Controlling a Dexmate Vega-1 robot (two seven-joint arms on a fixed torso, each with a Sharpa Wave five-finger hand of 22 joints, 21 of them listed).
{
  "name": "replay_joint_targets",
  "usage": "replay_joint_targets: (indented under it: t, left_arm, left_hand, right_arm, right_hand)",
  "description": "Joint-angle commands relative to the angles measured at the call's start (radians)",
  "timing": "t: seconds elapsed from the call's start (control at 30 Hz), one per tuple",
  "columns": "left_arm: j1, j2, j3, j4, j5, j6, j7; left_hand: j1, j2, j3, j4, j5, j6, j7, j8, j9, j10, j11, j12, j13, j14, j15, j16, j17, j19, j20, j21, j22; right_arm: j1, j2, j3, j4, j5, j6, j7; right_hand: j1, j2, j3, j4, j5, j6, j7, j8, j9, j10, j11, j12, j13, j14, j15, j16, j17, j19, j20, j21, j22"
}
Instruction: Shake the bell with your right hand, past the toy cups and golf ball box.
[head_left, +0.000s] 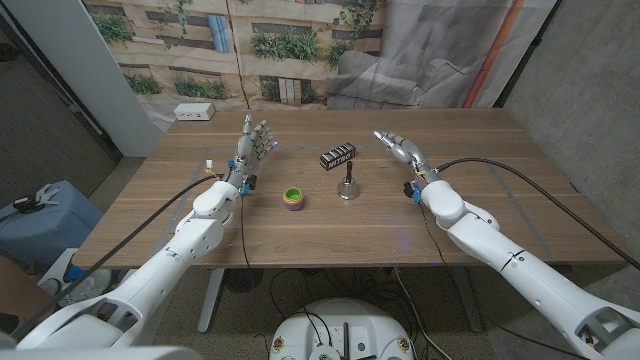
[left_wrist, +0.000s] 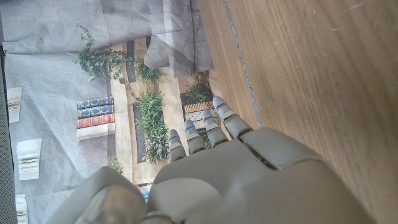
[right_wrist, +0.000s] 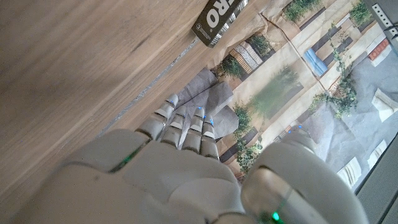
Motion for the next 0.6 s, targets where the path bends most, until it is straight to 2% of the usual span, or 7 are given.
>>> replay_joint_targets:
  t: [0.03,0.5,0.57,0.6]
  left_arm:
    - [0.001,0.0,0.0,0.0,0.0,0.001,0.0]
    - [0.001,0.0,0.0,0.0,0.0,0.001,0.0]
    - [0.001,0.0,0.0,0.0,0.0,0.001,0.0]
    - [0.001,0.0,0.0,0.0,0.0,0.001,0.001]
  left_hand:
    - [0.0,0.008,0.002,0.007,0.007,0.0,-0.008,0.002,0.004,0.001,-0.003,0.006,0.005,0.009,-0.096,0.006,0.005,0.009,-0.001,0.007,0.006]
    - [0.0,0.008,0.001,0.007,0.007,0.0,-0.008,0.002,0.004,0.001,-0.001,0.006,0.005,0.009,-0.097,0.006,0.005,0.01,-0.001,0.007,0.006]
    - [0.0,0.008,0.002,0.007,0.007,0.0,-0.008,0.002,0.004,0.002,-0.002,0.006,0.005,0.009,-0.098,0.006,0.005,0.009,-0.001,0.007,0.006]
    - [0.0,0.008,0.002,0.007,0.007,0.0,-0.008,0.002,0.004,0.001,-0.001,0.006,0.005,0.009,-0.098,0.006,0.005,0.01,-0.001,0.007,0.006]
  right_arm:
    - [-0.009,0.022,0.053,0.049,0.155,0.037,0.006]
    - [-0.009,0.08,0.097,0.148,0.312,0.111,0.024]
    - [-0.008,0.079,0.101,0.146,0.33,0.097,0.023]
    - [-0.024,0.096,0.128,0.125,0.397,0.087,0.03]
  right_hand:
    - [-0.019,0.012,0.0,0.01,0.011,-0.033,0.012,-0.001,0.002,-0.034,0.004,-0.007,-0.005,-0.013,0.002,-0.001,-0.001,-0.013,0.0,0.0,0.0]
    - [-0.066,0.042,-0.003,0.035,0.015,-0.079,0.02,0.002,0.001,-0.07,0.001,-0.001,-0.014,-0.031,0.011,-0.002,-0.004,-0.048,0.006,-0.002,0.0]
    - [-0.073,0.046,-0.003,0.038,0.015,-0.083,0.021,0.003,0.001,-0.072,0.002,0.0,-0.015,-0.032,0.015,-0.001,-0.004,-0.053,0.007,-0.003,0.0]
    - [-0.079,0.049,-0.004,0.042,0.016,-0.089,0.024,0.002,0.001,-0.074,0.002,0.0,-0.016,-0.034,0.017,-0.002,-0.004,-0.058,0.008,-0.003,0.0]
